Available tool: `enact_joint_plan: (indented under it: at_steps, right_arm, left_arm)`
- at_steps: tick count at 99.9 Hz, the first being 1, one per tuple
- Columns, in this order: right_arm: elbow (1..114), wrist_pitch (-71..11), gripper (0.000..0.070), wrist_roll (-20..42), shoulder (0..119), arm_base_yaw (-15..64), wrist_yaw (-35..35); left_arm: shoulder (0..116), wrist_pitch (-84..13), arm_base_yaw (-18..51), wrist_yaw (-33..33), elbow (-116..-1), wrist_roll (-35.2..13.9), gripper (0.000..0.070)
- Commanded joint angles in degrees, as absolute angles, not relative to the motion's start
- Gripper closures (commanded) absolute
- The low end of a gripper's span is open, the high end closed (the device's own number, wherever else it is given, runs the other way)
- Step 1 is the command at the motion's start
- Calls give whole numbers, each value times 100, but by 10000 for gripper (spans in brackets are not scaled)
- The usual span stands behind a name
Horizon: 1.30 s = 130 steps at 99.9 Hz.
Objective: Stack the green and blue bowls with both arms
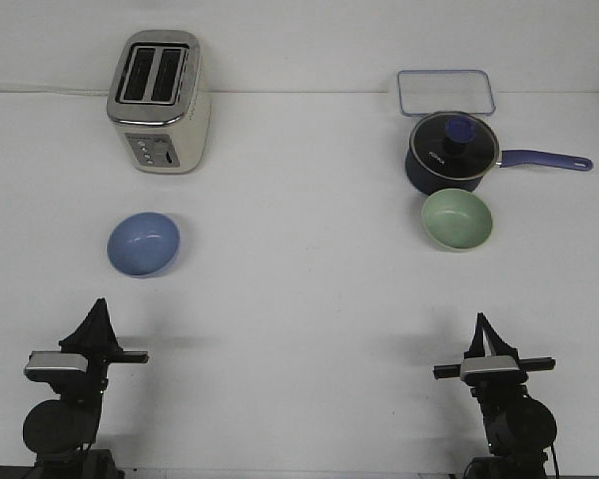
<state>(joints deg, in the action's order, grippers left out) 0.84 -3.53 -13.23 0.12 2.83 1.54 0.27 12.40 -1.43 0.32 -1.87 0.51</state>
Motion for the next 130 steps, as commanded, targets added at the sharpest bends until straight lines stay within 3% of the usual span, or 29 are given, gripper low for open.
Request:
enact_joint_plan:
  at_steps: [1, 99, 119, 130]
  right_arm:
    - [73, -276, 700, -1332, 8, 283, 150]
    - [73, -246, 700, -1264, 8, 283, 141]
    - [73, -250, 700, 528, 8, 292, 154]
    - [75, -174, 700, 1090, 8, 274, 244]
  left_arm:
    - [19, 1295, -148, 45, -80, 47, 685]
    - [19, 1295, -148, 45, -80, 47, 685]
    - [19, 1295, -148, 45, -80, 47, 685]
    - [19, 1295, -148, 45, -80, 47, 685]
